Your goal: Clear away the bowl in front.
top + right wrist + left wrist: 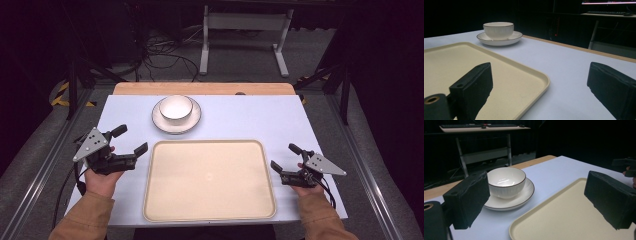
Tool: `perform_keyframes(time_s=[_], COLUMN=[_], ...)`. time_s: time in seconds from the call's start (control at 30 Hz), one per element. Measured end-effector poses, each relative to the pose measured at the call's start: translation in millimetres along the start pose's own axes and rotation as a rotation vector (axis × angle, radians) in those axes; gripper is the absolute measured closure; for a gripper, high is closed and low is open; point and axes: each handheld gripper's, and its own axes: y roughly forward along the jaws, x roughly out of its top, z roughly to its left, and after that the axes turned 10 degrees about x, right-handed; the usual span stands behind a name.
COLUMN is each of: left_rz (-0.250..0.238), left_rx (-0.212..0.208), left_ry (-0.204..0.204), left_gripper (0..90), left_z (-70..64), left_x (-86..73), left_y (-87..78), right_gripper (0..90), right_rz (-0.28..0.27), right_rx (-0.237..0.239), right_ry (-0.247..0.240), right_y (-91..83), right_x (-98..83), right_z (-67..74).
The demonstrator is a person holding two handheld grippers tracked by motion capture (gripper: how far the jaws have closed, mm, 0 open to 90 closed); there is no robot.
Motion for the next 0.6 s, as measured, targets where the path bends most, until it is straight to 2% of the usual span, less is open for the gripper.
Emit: perform_keyframes(time_s=[0.1,0.33,0.6], left_rz=[0.004,0.019,0.029], left_rx=[-0.002,-0.011,-0.011], left_ry=[0.0,-0.008,-0.014], left_gripper=[6.9,6.2,6.0], left_z=[1.0,7.7,15.6], left_x=[3.0,12.6,25.3], left_y=[3.5,23.4,41.8], right_gripper=[7.1,7.1,7.1], right_rz=[-0.004,-0.02,-0.027], right_rx=[-0.005,-0.021,-0.02], right_ry=[0.01,0.032,0.027], right_y=[-0.8,-3.2,-3.3], right_x=[-0.1,-0.5,-0.2], right_z=[-0.5,-3.1,-2.6])
